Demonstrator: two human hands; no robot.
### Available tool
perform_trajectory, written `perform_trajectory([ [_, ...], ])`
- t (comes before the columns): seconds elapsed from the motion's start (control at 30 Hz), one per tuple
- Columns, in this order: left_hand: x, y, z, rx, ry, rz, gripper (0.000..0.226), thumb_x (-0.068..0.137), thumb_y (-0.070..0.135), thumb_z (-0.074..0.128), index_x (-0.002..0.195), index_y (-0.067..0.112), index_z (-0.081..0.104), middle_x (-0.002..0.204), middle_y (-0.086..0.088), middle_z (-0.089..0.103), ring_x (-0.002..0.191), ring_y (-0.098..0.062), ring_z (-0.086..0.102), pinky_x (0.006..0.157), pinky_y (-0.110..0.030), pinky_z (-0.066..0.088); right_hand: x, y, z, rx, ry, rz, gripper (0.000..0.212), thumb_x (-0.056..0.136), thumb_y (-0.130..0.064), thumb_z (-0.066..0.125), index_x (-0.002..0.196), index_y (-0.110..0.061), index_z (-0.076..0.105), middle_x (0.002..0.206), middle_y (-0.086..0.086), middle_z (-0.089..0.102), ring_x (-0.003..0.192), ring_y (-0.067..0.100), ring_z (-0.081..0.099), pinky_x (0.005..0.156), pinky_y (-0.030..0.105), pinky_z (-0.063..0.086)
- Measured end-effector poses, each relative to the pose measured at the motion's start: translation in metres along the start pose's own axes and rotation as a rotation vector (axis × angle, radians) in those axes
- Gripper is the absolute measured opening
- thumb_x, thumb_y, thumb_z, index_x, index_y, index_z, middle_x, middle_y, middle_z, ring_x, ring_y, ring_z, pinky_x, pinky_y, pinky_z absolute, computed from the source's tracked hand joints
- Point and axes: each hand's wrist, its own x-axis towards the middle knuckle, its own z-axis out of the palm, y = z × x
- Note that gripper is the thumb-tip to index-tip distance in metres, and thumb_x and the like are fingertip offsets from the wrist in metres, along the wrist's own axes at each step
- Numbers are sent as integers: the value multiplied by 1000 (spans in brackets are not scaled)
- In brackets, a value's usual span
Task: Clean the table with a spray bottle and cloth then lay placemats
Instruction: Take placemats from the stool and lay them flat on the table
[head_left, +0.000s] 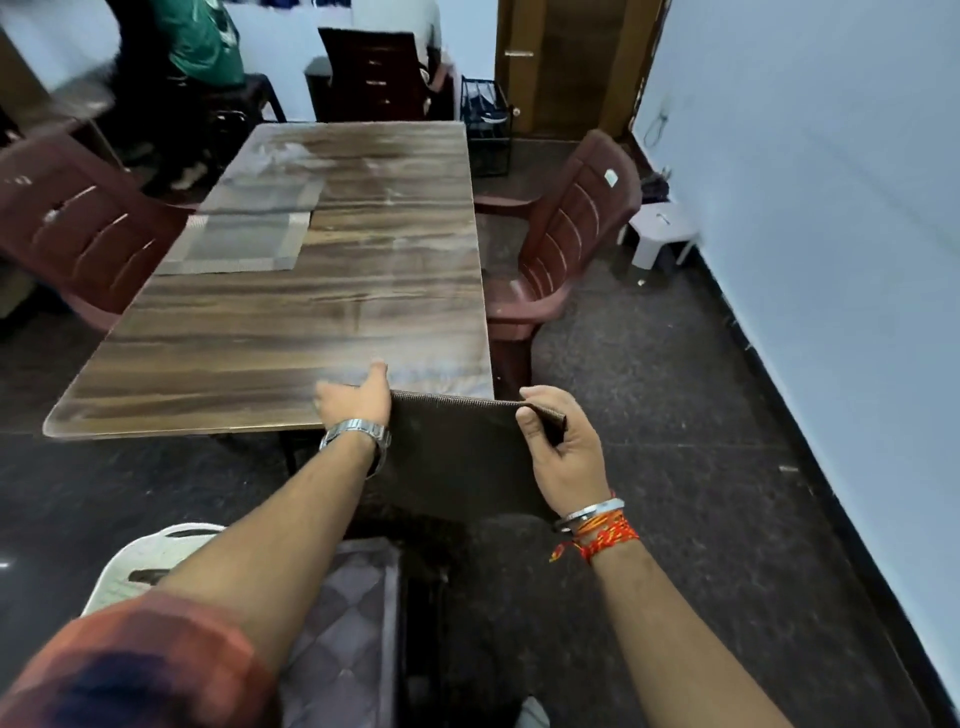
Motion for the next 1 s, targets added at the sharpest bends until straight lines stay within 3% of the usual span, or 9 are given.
perform_trajectory([
  [0.07, -15, 1, 10, 24, 58, -37, 73, 82, 39, 71, 134, -3, 40, 142, -22, 44, 122, -39, 52, 93, -38, 42, 15, 12, -11, -137, 3, 52, 17, 92, -34, 56, 99, -20, 62, 103, -2, 56, 99, 11, 53, 88, 26, 41],
  [0.13, -27, 4, 15, 68, 104, -68, 72, 85, 36, 69, 136, -3, 34, 144, -21, 35, 119, -40, 52, 82, -37, 39, 24, 20, -14, -354, -20, 241, 21, 94, -45, 49, 107, -31, 57, 106, -7, 46, 99, 16, 43, 84, 36, 35],
  [0.23, -31, 10, 21, 76, 156, -97, 70, 86, 33, 66, 134, -3, 32, 145, -21, 28, 115, -41, 54, 82, -37, 43, 36, 26, -17, -495, -130, 363, 21, 97, -43, 41, 116, -37, 48, 105, -8, 33, 96, 15, 32, 86, 38, 29],
  [0.43, -31, 30, 35, 88, 195, -84, 68, 84, 32, 67, 134, -2, 34, 141, -18, 33, 116, -40, 54, 82, -39, 43, 78, 31, -19, -305, -37, 234, 25, 92, -11, 54, 115, -20, 58, 100, 1, 56, 83, 12, 48, 77, 22, 37],
  [0.53, -23, 37, 47, 184, 218, -25, 66, 83, 37, 64, 131, -2, 41, 138, -19, 37, 125, -39, 43, 94, -43, 42, 93, 41, -21, -220, 84, 241, 24, 80, -11, 71, 99, -22, 62, 85, -8, 65, 77, 9, 59, 75, 22, 47],
  [0.63, -7, 46, 58, 176, 256, -18, 59, 82, 36, 63, 125, -2, 48, 133, -19, 39, 122, -40, 42, 96, -46, 42, 113, 53, -23, -205, 154, 300, 30, 72, -20, 82, 90, -20, 58, 74, -9, 61, 67, 7, 59, 67, 23, 49],
  [0.8, 32, 81, 89, 61, 239, 11, 60, 80, 33, 64, 132, 8, 50, 135, -17, 41, 115, -40, 54, 98, -45, 45, 168, 77, -11, -253, 153, 264, 22, 79, -25, 76, 88, -12, 61, 74, -2, 63, 68, 15, 60, 66, 26, 49],
  [0.9, 62, 106, 102, 15, 272, 26, 68, 78, 36, 67, 139, 15, 48, 137, -17, 49, 123, -39, 51, 103, -45, 42, 209, 91, 0, -271, 149, 229, 20, 87, -27, 68, 93, -11, 58, 88, 8, 71, 79, 24, 65, 65, 22, 42],
  [1.0, 95, 130, 115, -79, 298, 91, 65, 78, 28, 69, 138, 13, 50, 127, -13, 62, 123, -35, 54, 106, -40, 41, 248, 105, 11, -321, 138, 206, 19, 91, -26, 63, 90, -11, 50, 80, 5, 67, 74, 29, 64, 59, 25, 35],
])
